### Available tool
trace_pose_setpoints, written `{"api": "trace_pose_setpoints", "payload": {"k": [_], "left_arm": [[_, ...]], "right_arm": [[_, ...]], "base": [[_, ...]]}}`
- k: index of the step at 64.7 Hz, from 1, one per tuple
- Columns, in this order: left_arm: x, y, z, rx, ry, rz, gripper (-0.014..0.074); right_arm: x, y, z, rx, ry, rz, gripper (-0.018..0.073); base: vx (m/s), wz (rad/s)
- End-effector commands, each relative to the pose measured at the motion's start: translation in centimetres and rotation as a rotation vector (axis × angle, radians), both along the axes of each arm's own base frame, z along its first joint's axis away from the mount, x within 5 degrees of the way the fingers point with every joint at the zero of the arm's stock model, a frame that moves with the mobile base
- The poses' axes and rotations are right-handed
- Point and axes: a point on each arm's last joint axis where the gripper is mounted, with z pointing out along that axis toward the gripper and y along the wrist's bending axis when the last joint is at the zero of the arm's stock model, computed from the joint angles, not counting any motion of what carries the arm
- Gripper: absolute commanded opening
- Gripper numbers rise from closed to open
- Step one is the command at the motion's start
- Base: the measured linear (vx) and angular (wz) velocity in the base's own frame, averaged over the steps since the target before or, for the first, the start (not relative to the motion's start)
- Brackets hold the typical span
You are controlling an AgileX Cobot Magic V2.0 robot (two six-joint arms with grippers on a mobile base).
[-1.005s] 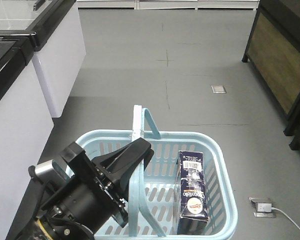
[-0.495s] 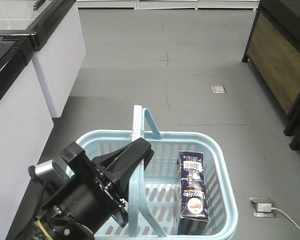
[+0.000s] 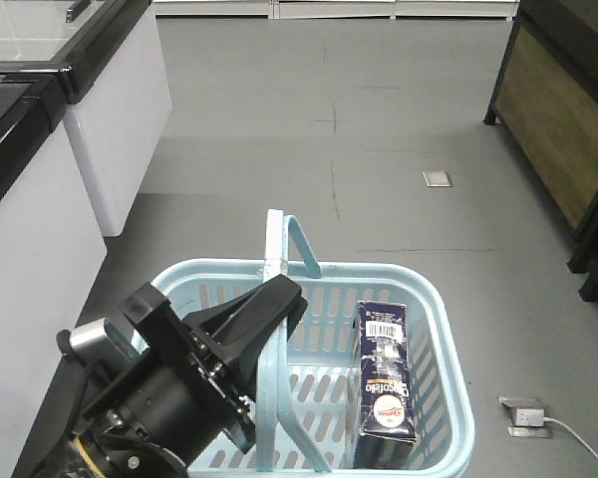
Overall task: Left arm holds basket, right arm returns cookies
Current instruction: 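Drive the base toward the drink shelves, left gripper holding the basket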
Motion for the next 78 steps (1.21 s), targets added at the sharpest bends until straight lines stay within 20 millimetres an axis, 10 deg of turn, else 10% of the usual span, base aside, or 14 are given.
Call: {"api": "trace_pose_setpoints", "payload": {"k": [1,78], "left_arm": [[-0.46,0.95,3.63,-0.219,-0.211,0.044,-0.0003],[-0.46,0.95,3.63,-0.219,-0.211,0.044,-0.0003]], "right_arm": [[0.04,0.0,0.03,-0.021,-0.052,-0.002,-0.0006],[0.04,0.0,0.03,-0.021,-0.052,-0.002,-0.0006]], "base": [[0.06,0.01],[0.15,-0.02]]}}
